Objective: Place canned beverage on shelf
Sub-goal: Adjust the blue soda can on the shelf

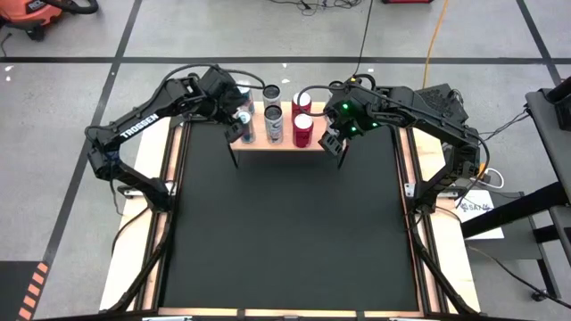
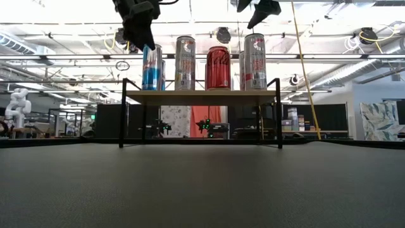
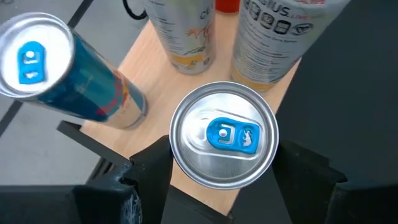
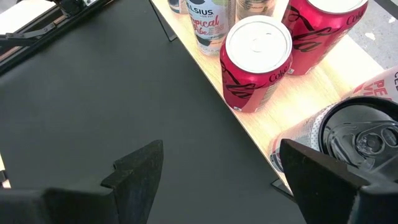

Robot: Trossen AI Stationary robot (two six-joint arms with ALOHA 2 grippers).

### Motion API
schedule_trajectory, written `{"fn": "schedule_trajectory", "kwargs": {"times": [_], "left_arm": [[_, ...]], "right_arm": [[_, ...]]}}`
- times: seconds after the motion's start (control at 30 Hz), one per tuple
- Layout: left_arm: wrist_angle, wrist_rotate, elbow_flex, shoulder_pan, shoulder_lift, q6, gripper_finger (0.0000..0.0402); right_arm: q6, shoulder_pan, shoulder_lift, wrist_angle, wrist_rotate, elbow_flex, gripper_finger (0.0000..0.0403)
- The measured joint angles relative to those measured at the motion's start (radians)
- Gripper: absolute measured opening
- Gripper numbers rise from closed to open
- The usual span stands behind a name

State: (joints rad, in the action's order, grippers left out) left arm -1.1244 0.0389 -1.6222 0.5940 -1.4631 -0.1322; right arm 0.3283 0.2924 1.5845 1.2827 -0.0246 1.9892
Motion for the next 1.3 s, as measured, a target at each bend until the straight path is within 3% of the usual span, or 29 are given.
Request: {"fn": "schedule_trajectory", "kwargs": {"times": [0.6,1.13,1.3], "left_arm": [[-0.006,-0.085,0.000,-0.029,0.000,0.250,0.0249],[0.006,-0.127,0.001,-0.073,-0.001,0.259,0.0249],[0.007,-0.219,0.001,-0.073,-0.001,0.302,0.0249]], "right_arm": [[0.000,0.000,0.000,0.000,0.000,0.000,0.0306],[0.000,0.000,0.000,0.001,0.000,0.000,0.0306],[0.000,0.000,0.000,0.001,0.000,0.000,0.0306]]}}
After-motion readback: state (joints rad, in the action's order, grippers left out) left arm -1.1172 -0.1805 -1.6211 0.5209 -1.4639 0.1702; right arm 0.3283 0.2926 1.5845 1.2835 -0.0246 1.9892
